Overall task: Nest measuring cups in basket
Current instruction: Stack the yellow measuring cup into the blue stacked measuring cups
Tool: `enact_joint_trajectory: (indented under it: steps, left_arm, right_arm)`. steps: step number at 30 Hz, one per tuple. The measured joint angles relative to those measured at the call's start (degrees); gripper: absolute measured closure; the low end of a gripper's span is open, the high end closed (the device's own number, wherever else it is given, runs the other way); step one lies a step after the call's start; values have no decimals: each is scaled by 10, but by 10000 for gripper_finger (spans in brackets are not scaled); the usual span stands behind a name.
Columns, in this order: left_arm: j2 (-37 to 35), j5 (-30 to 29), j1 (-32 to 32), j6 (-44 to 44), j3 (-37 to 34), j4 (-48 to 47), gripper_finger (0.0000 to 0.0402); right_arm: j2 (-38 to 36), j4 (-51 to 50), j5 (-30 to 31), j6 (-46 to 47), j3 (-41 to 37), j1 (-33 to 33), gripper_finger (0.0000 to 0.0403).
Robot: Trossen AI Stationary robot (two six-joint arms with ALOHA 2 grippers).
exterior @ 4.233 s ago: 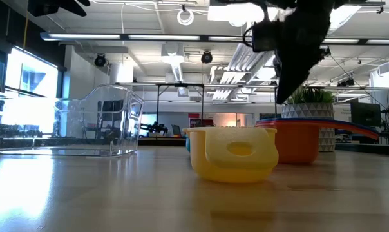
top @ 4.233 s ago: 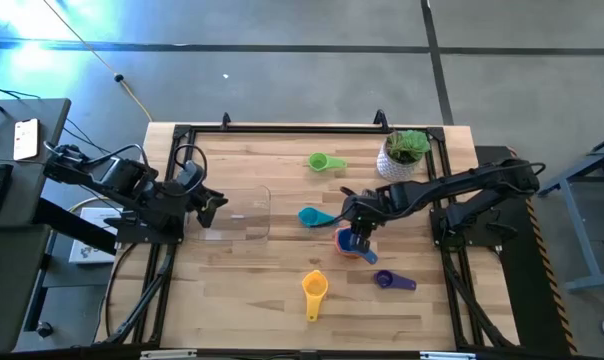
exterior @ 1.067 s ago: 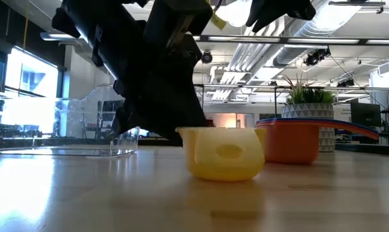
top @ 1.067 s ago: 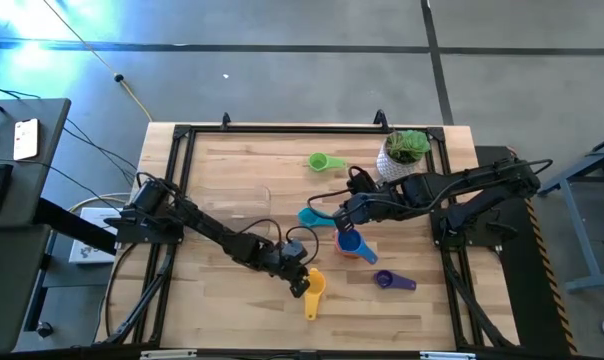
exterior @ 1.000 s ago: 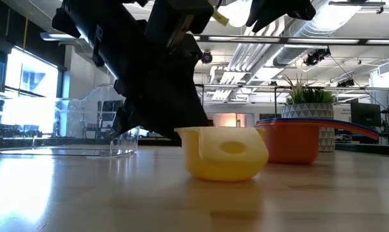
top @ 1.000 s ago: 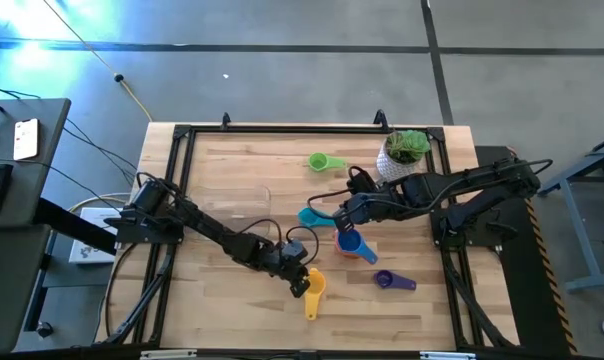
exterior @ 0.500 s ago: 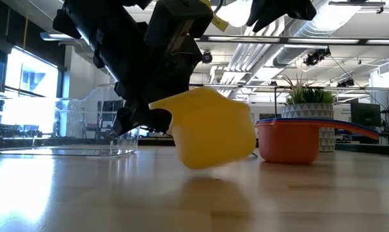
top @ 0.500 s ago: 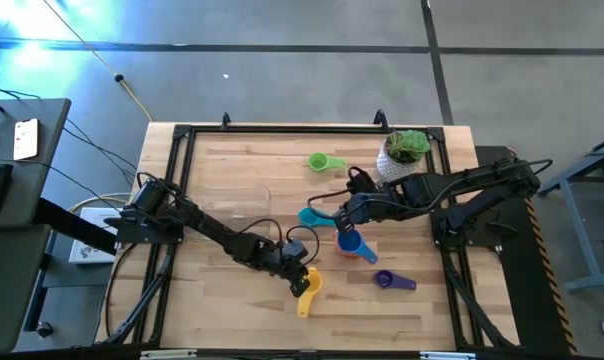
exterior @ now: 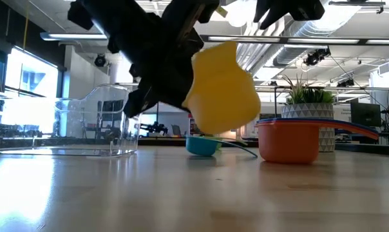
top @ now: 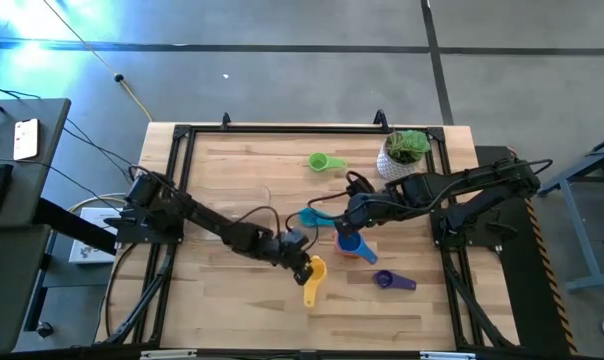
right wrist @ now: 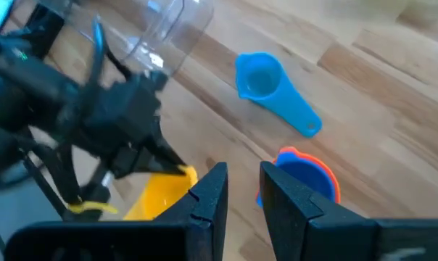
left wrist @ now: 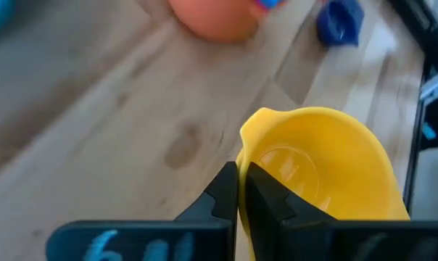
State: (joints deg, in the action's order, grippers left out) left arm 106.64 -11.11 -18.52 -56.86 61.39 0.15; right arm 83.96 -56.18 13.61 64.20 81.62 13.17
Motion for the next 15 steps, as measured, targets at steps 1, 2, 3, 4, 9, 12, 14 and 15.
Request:
enact_joint_trajectory:
  steps: [1, 2, 3, 4, 9, 12, 14, 15]
  left_arm:
    - [-5, -1, 4, 0, 0, -2, 397]
    - [-10, -3, 9, 0, 0, -6, 397]
    - [-15, -4, 13, 0, 0, -13, 397]
    - [-20, -7, 17, 0, 0, -22, 397]
    - [-37, -19, 42, -1, 0, -23, 397]
    - [-37, -19, 56, -3, 0, -20, 397]
    - [-36, -19, 64, -18, 0, -20, 397]
    - [-36, -19, 68, -26, 0, -20, 397]
  right_arm:
    - [0, -3, -1, 0, 0, 0, 329]
    - [0, -6, -2, 0, 0, 0, 329]
    - [0, -11, -1, 0, 0, 0, 329]
    - [0, -16, -1, 0, 0, 0, 329]
    - [0, -40, 15, -13, 0, 0, 329]
    - [0, -56, 31, -13, 0, 0, 329]
    - [0, -63, 37, -13, 0, 0, 329]
    - [0, -66, 38, -12, 0, 0, 329]
